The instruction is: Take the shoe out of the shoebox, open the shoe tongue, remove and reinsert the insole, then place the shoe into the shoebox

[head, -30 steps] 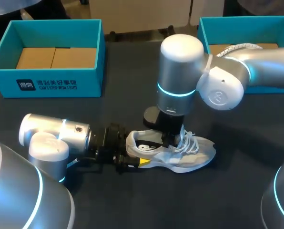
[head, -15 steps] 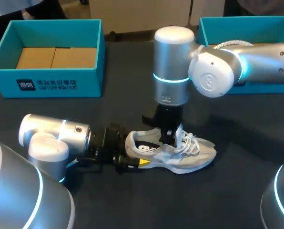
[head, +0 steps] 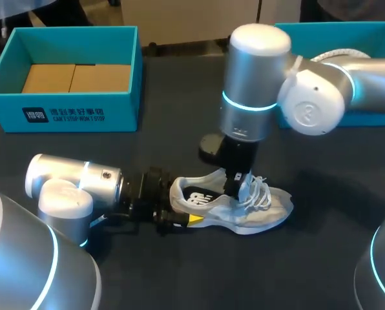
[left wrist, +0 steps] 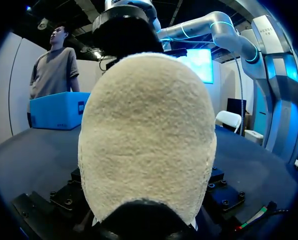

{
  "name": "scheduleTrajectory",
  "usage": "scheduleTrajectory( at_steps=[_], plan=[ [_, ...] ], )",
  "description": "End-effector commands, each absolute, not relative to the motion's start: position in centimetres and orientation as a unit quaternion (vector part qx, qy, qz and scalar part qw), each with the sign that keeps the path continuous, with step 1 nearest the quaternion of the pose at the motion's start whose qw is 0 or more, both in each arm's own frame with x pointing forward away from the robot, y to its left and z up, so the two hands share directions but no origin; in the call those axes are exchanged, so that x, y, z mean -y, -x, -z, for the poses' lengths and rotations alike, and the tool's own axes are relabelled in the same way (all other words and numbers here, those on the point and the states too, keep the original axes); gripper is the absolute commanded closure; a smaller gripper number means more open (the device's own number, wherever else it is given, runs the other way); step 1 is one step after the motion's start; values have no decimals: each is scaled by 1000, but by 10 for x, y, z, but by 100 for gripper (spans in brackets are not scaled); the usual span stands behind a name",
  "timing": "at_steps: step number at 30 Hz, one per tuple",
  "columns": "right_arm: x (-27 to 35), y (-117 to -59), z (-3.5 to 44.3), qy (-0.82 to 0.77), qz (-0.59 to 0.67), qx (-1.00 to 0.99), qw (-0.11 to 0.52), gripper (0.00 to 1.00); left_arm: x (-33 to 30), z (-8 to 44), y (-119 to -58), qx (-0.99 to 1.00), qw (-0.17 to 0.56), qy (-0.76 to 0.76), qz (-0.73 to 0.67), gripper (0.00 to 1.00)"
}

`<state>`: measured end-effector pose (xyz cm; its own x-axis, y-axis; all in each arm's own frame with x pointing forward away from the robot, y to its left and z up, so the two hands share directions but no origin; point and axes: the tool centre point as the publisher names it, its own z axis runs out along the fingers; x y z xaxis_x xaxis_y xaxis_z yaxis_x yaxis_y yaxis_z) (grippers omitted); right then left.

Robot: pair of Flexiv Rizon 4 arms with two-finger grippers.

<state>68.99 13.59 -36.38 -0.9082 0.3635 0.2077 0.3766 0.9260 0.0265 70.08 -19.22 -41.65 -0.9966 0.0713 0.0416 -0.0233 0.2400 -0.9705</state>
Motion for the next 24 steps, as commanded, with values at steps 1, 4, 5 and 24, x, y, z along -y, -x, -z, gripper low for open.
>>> scheduleTrajectory(
  at_steps=[1,4,5,24],
  plan=[
    [-127,-688,355,185,70,976,94,100,193,418,-702,787,38,15,-616,100],
    [-126,-691,355,177,91,975,97,100,193,418,-702,787,38,15,-616,100],
    [-125,-691,355,176,95,975,98,100,193,418,-702,787,38,15,-616,100],
    [-122,-699,336,111,151,978,91,100,193,418,-702,787,38,15,-616,100]
  ],
)
